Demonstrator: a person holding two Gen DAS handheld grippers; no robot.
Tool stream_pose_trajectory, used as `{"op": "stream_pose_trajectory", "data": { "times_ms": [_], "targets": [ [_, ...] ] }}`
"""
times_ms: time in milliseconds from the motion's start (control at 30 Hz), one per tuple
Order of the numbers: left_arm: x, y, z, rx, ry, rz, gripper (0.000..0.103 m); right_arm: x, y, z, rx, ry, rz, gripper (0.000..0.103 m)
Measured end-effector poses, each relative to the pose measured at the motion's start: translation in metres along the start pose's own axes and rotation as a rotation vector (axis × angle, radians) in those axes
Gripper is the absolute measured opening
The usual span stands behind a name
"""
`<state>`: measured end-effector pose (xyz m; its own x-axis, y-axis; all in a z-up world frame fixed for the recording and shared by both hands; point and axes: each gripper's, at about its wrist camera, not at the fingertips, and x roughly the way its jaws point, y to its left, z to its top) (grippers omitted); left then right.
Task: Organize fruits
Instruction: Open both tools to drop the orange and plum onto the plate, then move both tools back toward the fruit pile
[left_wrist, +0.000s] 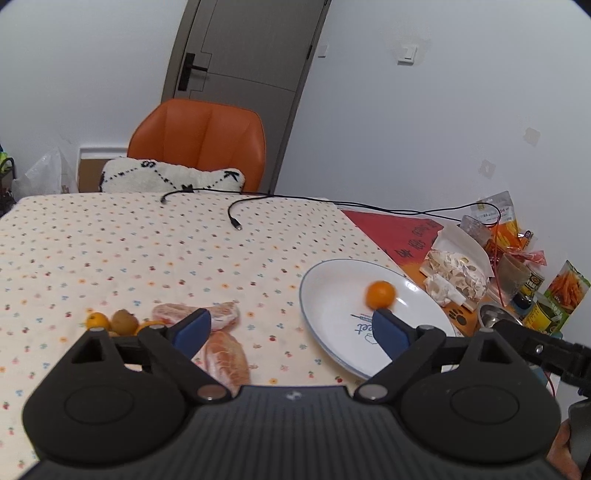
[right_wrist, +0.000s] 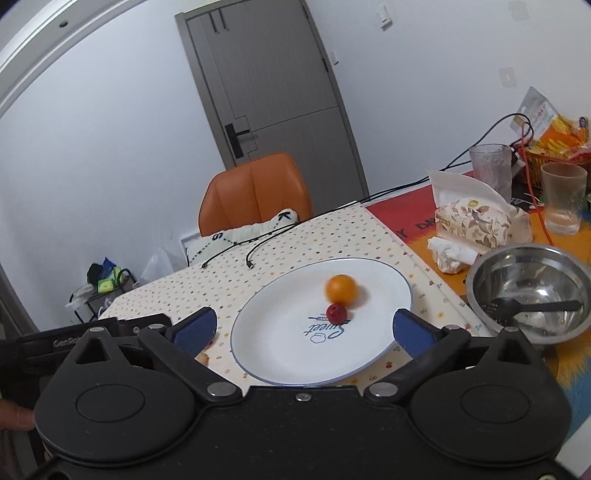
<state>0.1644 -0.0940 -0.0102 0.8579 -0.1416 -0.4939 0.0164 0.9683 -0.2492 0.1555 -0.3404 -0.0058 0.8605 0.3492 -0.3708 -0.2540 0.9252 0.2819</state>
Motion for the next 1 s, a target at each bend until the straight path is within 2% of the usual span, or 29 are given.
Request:
{"op": "stream_pose_trajectory", "data": {
  "times_ms": [233, 433, 633, 867, 1000],
  "targets": [
    [-0.020, 0.011, 0.001, 0.010, -0.024, 0.034, 0.094, -0.001, 0.010, -0.003, -0.009, 0.013, -0.016, 0.103],
    [-0.035, 0.025, 0.003, 0.000, -0.039, 0.068, 0.094, 0.000, 0.026, -0.008, -0.037, 0.034, 0.010, 0.103],
    [-0.049, 0.046, 0.005, -0.017, -0.049, 0.109, 0.094, 0.002, 0.041, -0.010, -0.071, 0.012, 0.033, 0.103],
    [-0.065, 0.070, 0.007, -0.056, -0.069, 0.104, 0.094, 0.008, 0.051, -0.012, -0.081, 0.039, 0.109, 0.103],
    [-0.070, 0.079, 0.005, -0.058, -0.077, 0.129, 0.094, 0.012, 0.061, -0.015, -0.098, 0.057, 0.129, 0.103]
  ]
}}
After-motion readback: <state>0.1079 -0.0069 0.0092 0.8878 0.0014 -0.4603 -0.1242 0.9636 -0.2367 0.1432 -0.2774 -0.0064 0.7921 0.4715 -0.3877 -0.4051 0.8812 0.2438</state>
